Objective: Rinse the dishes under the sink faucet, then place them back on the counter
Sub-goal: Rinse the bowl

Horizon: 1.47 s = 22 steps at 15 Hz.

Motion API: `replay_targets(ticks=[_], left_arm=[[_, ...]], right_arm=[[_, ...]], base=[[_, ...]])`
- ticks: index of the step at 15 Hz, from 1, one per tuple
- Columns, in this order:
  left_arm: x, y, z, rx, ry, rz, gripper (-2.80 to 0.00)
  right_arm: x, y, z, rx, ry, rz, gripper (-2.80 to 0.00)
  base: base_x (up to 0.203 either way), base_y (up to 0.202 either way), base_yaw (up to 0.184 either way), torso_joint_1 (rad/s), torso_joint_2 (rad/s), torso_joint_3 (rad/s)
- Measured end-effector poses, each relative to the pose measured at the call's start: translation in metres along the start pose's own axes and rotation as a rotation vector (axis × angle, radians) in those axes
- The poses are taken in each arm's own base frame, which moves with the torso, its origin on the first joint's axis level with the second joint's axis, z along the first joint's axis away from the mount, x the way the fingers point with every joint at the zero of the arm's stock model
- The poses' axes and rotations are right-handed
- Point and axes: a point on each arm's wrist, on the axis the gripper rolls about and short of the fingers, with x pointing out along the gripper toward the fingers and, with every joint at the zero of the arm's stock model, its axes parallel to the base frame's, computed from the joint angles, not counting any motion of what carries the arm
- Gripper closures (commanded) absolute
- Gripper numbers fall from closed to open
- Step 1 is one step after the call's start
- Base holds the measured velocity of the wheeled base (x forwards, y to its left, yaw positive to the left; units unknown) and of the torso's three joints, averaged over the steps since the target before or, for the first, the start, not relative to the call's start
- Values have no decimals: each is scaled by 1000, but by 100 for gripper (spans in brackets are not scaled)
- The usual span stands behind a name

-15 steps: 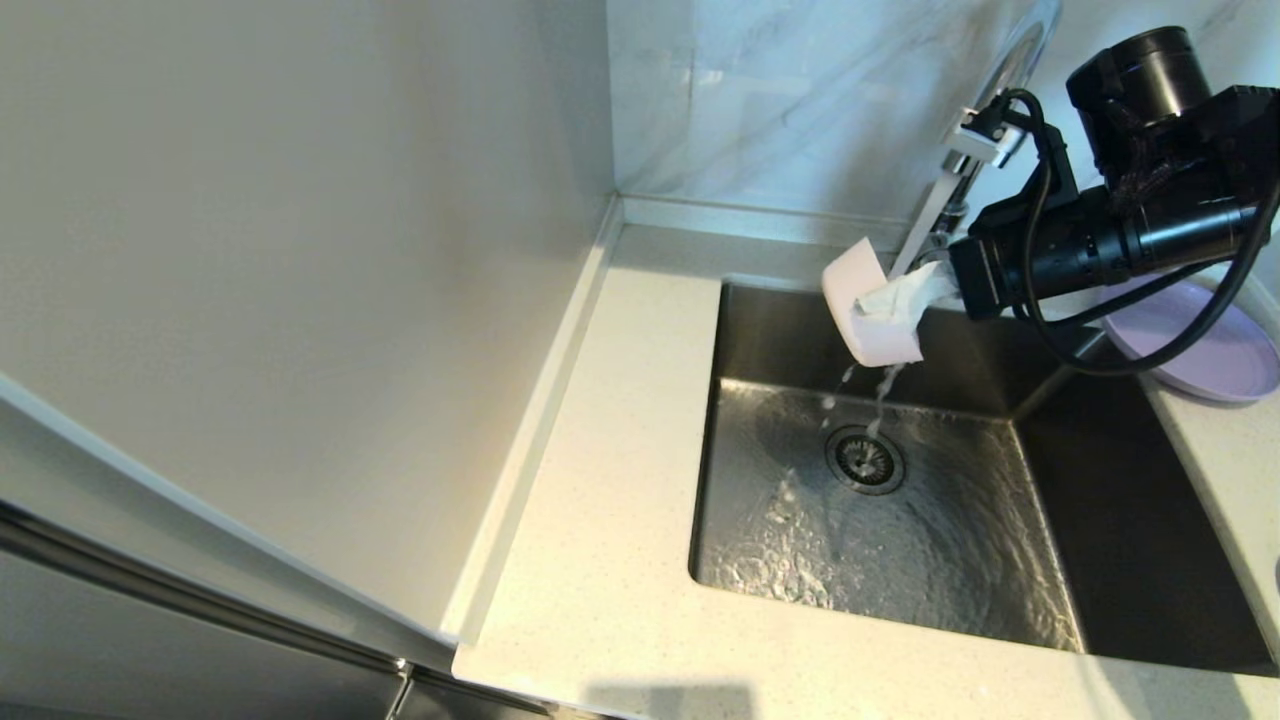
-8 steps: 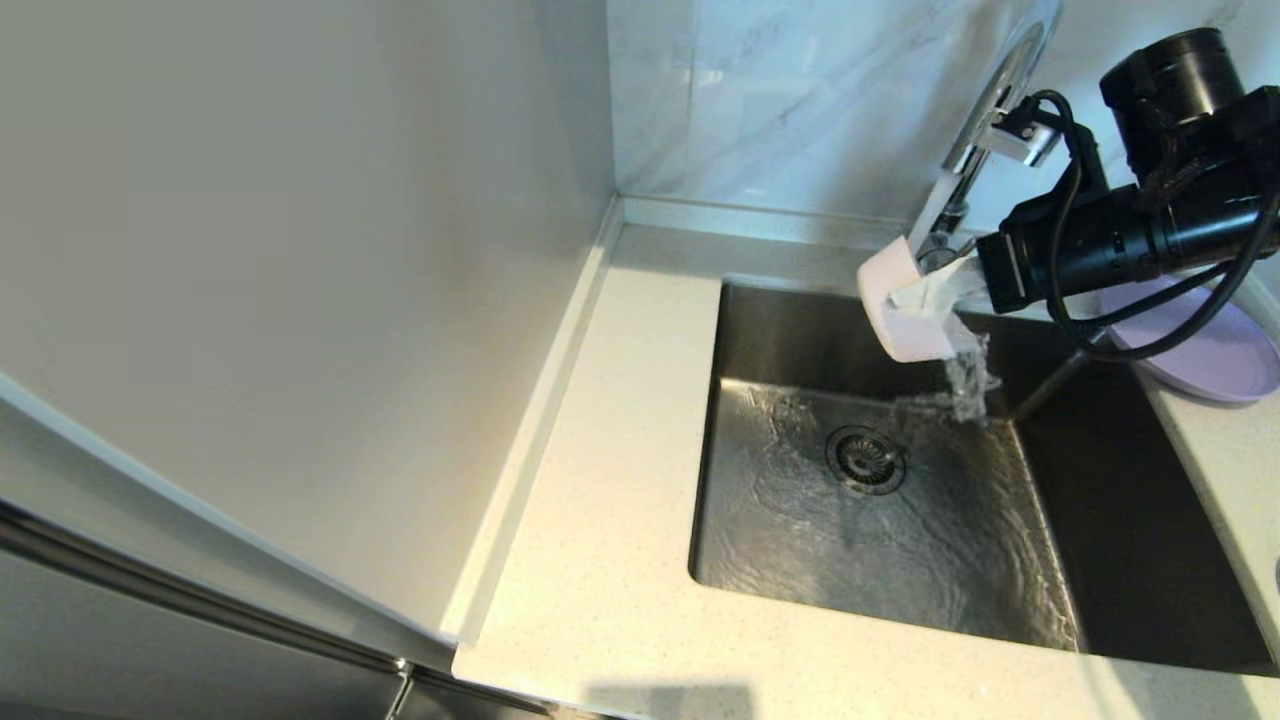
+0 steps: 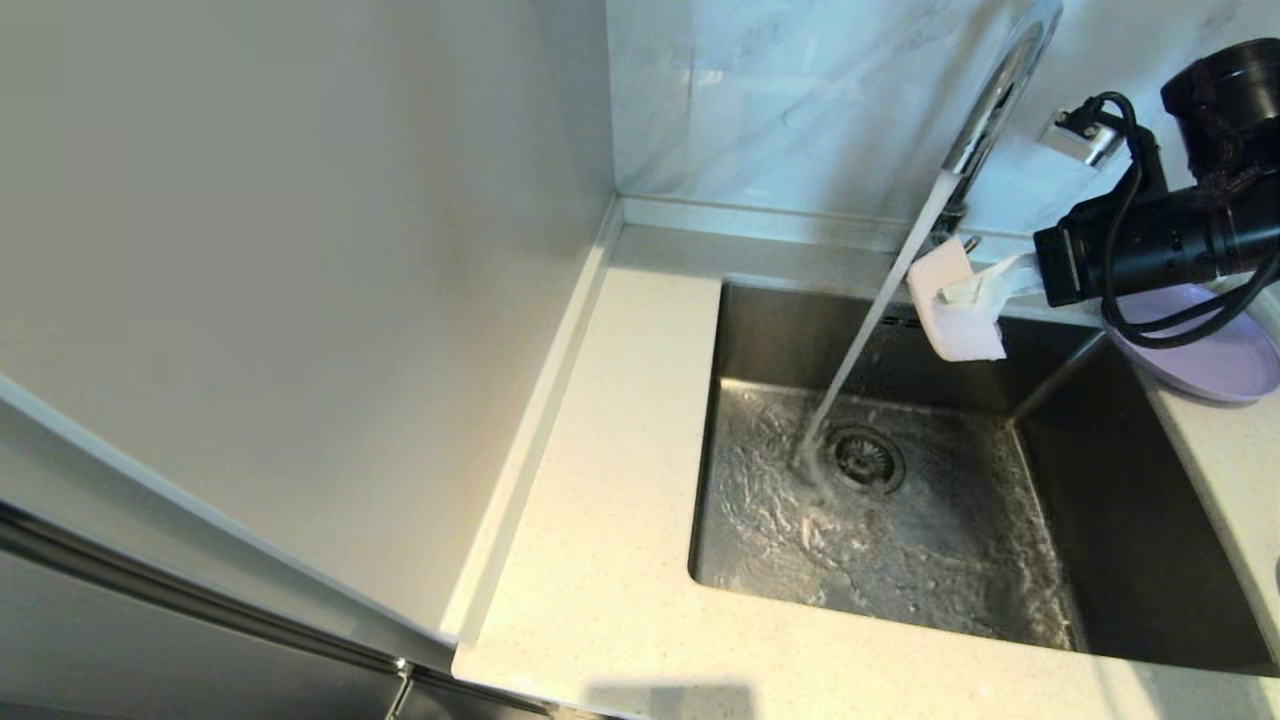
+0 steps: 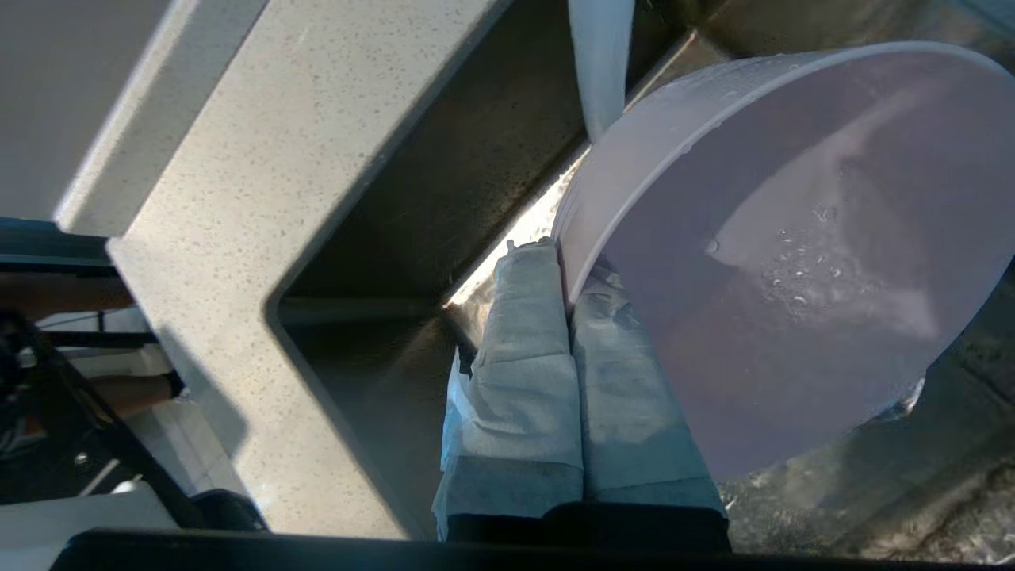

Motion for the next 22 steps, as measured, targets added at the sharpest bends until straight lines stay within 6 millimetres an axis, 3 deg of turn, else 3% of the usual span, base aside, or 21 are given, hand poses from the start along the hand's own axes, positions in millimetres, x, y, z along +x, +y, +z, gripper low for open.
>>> replay_targets(ticks=[5,12,17,19,22], left_arm=[[0,0,0,0,0,0,0],[0,0,0,0,0,0,0],[0,0,0,0,0,0,0],[0,0,0,0,0,-1,0],[0,0,0,0,0,0,0]], right_arm=[[-22,-20,-10,121,-15,76,0],[-64,-64,-25,542,-122,204,0],[-92,-91,-42,929,-149,522,0],[-91,-100,-51,1043,-127,576,0],[-86,-108,-57,1077,-119,579,0]], base=[[0,0,0,0,0,0],[0,0,0,0,0,0],[0,0,0,0,0,0],[0,0,0,0,0,0],[0,0,0,0,0,0]])
